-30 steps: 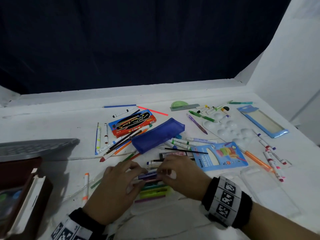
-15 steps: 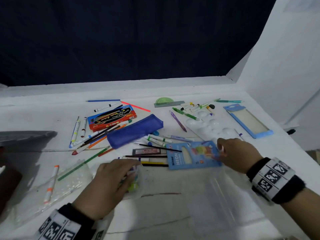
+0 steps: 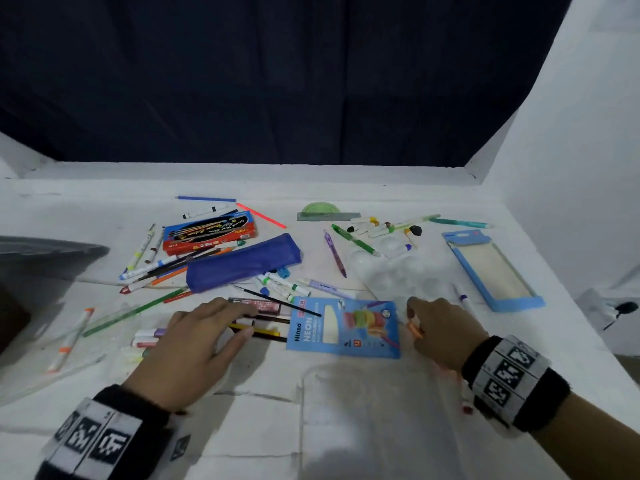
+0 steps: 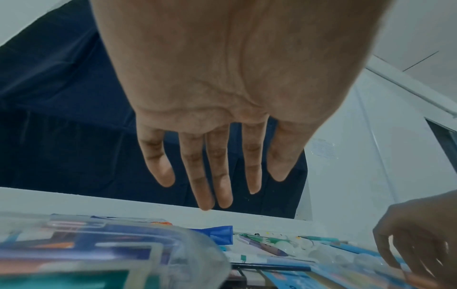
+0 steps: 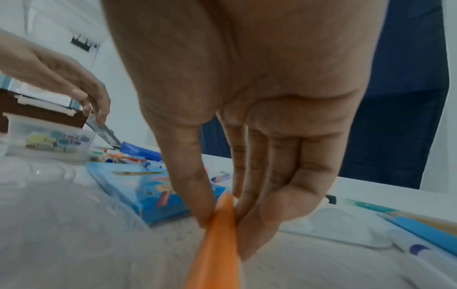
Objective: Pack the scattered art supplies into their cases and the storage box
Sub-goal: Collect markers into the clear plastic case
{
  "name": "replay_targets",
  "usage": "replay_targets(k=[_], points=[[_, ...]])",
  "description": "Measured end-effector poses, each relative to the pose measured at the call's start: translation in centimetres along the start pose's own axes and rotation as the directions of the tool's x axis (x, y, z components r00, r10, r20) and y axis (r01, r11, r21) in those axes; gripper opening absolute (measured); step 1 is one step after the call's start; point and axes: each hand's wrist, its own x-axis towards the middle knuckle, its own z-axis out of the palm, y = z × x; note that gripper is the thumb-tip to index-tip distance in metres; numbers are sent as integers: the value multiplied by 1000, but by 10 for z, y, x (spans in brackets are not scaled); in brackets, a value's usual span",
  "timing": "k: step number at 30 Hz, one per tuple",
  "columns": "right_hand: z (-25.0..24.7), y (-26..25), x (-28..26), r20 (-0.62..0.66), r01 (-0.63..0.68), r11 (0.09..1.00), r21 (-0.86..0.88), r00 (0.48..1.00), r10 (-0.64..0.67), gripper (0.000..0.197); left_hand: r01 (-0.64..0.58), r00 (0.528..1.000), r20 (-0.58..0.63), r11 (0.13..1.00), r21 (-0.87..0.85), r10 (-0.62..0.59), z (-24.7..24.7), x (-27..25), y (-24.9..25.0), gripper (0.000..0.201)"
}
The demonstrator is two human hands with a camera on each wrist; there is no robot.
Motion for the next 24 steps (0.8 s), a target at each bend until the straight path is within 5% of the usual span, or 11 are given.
replay_targets(k=[7,11,19,24], points=[[-7,-15,-3,-297,262,942,208,935,-194,32,-24,994,-103,1000,-13,22,11,8,26,26],[-6,-24,1,-361,319,885,339,913,-191,33,-71,993,-105,994,-85,62,24,37,44,18],[-2,-16,6,-394,213,810,547,919,25,20,-39,988,151,990,138,18,75,138,70,28],[-7,-17,-5,-422,247,714,655,903,75,22,-49,948,314,953,298,-49,90,171,76,10]])
